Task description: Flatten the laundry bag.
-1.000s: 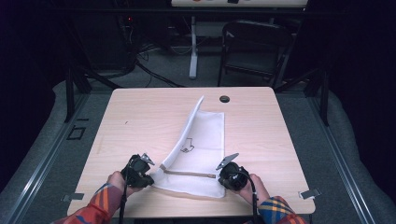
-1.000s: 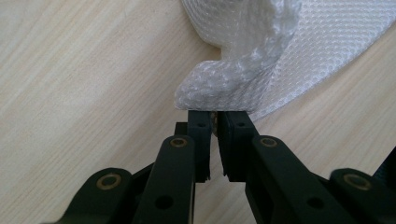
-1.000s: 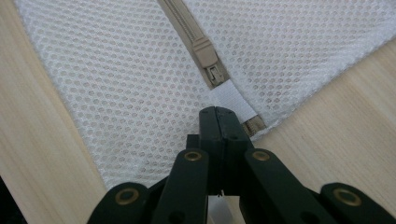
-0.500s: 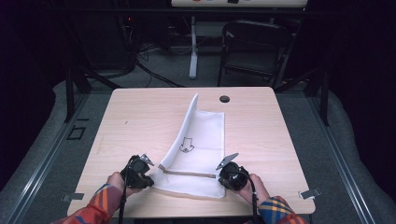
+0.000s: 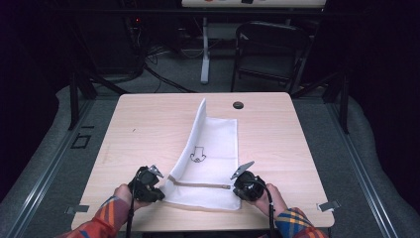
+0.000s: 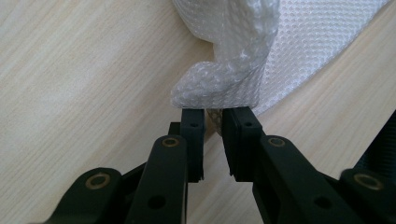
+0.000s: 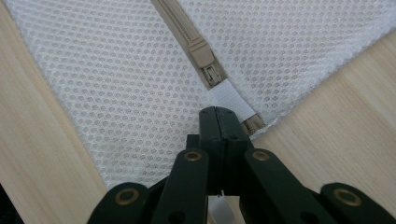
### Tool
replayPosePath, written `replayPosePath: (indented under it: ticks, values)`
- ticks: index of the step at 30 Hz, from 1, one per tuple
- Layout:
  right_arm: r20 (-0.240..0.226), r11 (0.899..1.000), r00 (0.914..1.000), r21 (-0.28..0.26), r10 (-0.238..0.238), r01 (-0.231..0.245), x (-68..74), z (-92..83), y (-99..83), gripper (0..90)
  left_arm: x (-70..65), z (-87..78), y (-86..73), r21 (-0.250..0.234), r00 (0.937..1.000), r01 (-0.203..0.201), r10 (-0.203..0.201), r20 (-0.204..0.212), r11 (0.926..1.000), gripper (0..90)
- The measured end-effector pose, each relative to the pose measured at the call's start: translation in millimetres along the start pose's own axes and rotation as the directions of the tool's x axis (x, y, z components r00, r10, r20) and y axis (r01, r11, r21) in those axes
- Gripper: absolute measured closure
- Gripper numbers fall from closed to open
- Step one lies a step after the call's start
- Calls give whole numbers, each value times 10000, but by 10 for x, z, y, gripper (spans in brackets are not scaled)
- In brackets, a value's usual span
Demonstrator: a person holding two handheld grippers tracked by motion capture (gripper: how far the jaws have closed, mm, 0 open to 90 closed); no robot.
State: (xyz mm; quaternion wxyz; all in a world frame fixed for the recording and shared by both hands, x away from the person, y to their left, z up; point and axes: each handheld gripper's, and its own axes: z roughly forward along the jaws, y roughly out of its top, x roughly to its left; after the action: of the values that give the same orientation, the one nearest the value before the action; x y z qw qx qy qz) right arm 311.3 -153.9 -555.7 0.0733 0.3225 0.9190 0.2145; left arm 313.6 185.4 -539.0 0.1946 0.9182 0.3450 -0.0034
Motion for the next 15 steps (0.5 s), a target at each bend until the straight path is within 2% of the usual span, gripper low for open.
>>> replayPosePath:
  ticks: [2, 3, 5, 6, 8, 9, 11, 15]
  values:
    - [-6, 9999, 10000, -41, 92, -92, -6, 1, -3, 900, -2, -4, -2, 9, 10000, -41, 41, 33, 10000, 784]
    - [4, 9999, 9999, -43, 119, -118, -13, 1, -6, 900, -3, -3, -4, 165, 10000, -61, 62, -70, 9998, 764]
    - [245, 9999, 9997, -22, 99, -98, -39, -4, -11, 900, 5, 4, -21, 198, 9999, 110, -112, 82, 9997, 755]
    - [223, 9999, 9996, 44, 150, -151, -70, -14, -18, 900, 7, -1, -22, 192, 10000, 75, -76, 20, 9998, 753]
    - [-148, 9988, 9988, -64, 475, -476, -132, -19, -42, 900, 4, -7, -22, 151, 10000, -27, 26, 53, 9999, 750]
    - [-139, 9985, 9985, -142, 526, -528, -144, -15, -50, 900, -2, -11, -22, 130, 10000, -52, 52, -4, 9999, 741]
    - [42, 9994, 9994, 19, 351, -351, -143, -25, -41, 900, -9, -27, -26, 16, 10000, 30, -30, 50, 10000, 727]
    - [-31, 9993, 9993, -63, 361, -361, -154, -21, -48, 900, -12, -82, -41, -169, 9996, -55, 60, 259, 9998, 649]
